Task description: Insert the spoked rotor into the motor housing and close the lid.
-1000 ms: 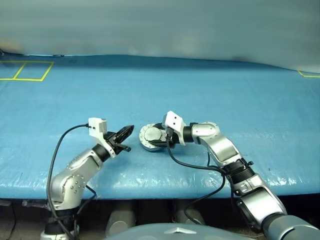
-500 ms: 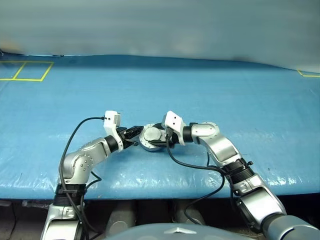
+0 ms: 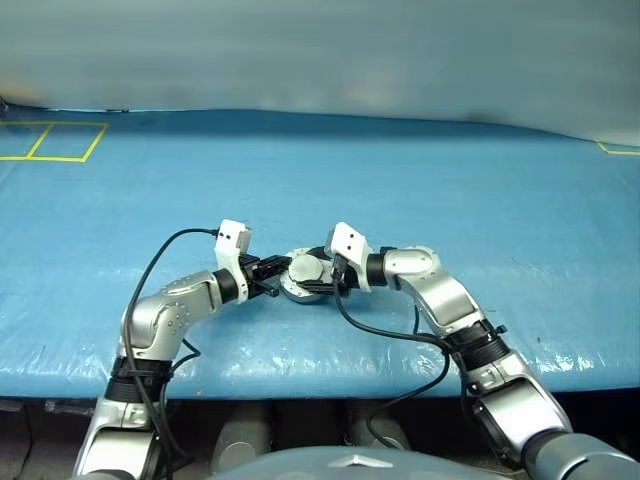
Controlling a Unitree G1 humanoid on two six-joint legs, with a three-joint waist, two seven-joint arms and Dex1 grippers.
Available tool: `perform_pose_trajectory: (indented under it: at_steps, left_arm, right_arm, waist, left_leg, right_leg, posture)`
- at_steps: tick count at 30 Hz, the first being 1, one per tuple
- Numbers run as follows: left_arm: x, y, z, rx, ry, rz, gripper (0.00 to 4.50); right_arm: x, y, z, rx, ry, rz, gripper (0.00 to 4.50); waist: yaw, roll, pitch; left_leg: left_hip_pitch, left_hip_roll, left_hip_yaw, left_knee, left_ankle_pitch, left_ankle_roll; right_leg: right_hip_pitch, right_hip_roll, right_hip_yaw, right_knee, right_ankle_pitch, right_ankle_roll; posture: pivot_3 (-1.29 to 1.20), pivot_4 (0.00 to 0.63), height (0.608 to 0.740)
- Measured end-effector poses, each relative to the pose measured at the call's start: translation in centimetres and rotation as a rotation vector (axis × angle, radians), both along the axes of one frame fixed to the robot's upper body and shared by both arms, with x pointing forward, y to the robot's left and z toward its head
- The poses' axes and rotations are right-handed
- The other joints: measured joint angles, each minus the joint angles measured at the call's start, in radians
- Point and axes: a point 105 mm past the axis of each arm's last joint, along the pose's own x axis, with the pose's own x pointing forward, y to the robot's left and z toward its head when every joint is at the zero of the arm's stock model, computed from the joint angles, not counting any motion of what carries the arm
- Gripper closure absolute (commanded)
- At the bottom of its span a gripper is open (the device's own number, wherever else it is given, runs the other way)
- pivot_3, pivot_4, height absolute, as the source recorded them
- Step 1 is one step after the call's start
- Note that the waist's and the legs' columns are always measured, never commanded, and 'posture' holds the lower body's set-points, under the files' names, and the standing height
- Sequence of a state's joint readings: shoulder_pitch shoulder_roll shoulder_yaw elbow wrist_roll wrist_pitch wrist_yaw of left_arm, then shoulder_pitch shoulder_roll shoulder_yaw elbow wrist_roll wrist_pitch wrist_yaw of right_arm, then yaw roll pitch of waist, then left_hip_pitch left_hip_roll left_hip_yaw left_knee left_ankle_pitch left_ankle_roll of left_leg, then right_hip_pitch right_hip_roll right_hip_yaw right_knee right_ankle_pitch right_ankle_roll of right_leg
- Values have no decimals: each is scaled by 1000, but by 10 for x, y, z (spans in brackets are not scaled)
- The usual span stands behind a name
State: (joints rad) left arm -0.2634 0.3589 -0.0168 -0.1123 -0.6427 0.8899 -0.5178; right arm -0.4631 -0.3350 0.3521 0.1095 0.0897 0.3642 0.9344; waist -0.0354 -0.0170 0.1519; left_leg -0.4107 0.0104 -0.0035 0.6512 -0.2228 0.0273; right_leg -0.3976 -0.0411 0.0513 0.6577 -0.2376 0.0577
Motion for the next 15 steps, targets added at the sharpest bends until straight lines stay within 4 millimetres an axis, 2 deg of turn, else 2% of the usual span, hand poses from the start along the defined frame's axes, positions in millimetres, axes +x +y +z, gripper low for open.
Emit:
perform_pose_trajectory:
  at_steps: [1, 2, 7, 15]
  left_arm:
    - [0, -1, 0, 4, -3, -7, 4500]
    - [0, -1, 0, 6, -4, -12, 4500]
    - [-2, -6, 1, 9, -11, -42, 4500]
    - [-4, -5, 0, 20, -19, -55, 4500]
  right_arm:
    - [-2, 1, -1, 13, 7, -7, 145]
    - [-3, 2, -1, 19, 9, -12, 64]
    - [-11, -7, -1, 40, 10, -76, 64]
    - [-30, -49, 2, 110, 86, -282, 64]
  waist:
    - [1, 0, 0]
    - [2, 0, 0]
    - [16, 0, 0]
    - [24, 0, 0]
  left_leg:
    - [0, 0, 0, -1, 0, 0]
    - [0, 0, 0, -1, 0, 0]
    - [-1, -3, -1, -2, 0, 0]
    - [-5, -2, -3, -5, -1, 1]
  right_leg:
    - [0, 0, 0, 0, 0, 0]
    - [0, -1, 0, 0, 0, 0]
    - [0, -3, -2, -3, -1, 1]
    - [0, -4, -4, -12, 0, 2]
  posture:
    - [0, 150, 740]
    - [0, 150, 740]
    - [0, 150, 740]
    - [0, 150, 740]
